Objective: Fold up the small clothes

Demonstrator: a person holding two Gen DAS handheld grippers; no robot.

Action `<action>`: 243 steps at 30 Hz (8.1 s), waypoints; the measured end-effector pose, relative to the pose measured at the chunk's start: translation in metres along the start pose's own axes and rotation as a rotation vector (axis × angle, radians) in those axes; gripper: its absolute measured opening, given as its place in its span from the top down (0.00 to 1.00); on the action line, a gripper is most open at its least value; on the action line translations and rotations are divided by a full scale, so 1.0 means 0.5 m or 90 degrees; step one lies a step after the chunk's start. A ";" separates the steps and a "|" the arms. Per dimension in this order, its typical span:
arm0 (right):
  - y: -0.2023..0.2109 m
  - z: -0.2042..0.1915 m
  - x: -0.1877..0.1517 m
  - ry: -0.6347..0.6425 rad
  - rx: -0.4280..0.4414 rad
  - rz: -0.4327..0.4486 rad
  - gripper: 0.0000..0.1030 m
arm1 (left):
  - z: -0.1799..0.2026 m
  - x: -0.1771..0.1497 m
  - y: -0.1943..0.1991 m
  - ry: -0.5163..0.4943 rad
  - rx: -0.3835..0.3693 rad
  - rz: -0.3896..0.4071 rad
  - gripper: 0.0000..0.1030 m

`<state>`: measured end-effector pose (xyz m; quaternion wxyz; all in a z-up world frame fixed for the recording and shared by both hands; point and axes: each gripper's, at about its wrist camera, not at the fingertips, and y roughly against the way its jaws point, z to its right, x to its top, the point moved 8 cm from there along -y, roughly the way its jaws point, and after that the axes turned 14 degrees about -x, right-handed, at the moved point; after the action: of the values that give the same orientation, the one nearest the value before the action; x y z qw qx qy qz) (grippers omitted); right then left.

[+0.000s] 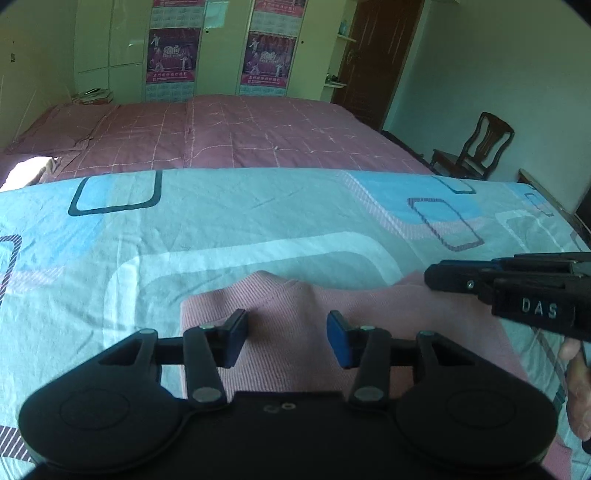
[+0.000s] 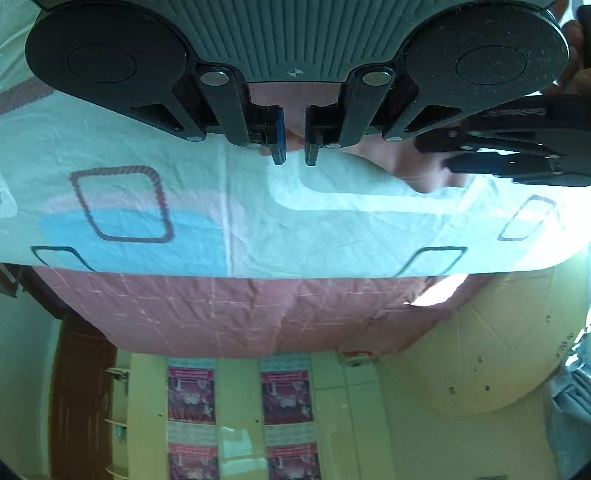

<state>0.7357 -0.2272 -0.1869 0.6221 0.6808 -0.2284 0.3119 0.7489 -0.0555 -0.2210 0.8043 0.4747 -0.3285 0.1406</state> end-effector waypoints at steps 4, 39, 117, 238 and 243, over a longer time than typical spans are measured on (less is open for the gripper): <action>-0.061 -0.015 -0.041 0.066 -0.040 -0.040 0.91 | -0.028 -0.012 -0.008 0.015 -0.014 -0.007 0.52; 0.248 0.085 -0.315 0.087 -0.005 -0.067 0.90 | 0.133 -0.275 0.192 0.072 0.028 -0.048 0.43; 0.201 0.008 -0.180 0.070 0.046 -0.045 0.82 | 0.129 -0.143 0.186 -0.074 0.051 -0.032 0.70; 0.332 -0.502 -0.436 0.194 0.028 -0.079 0.89 | -0.103 -0.559 0.649 0.044 0.045 0.016 0.61; 0.387 -0.489 -0.448 0.155 0.040 -0.068 0.89 | -0.087 -0.592 0.666 0.062 0.065 0.023 0.62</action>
<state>0.4093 -0.0263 -0.2016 0.6393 0.6682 -0.1050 0.3657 0.3667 0.1765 -0.2078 0.7916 0.5014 -0.2899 0.1947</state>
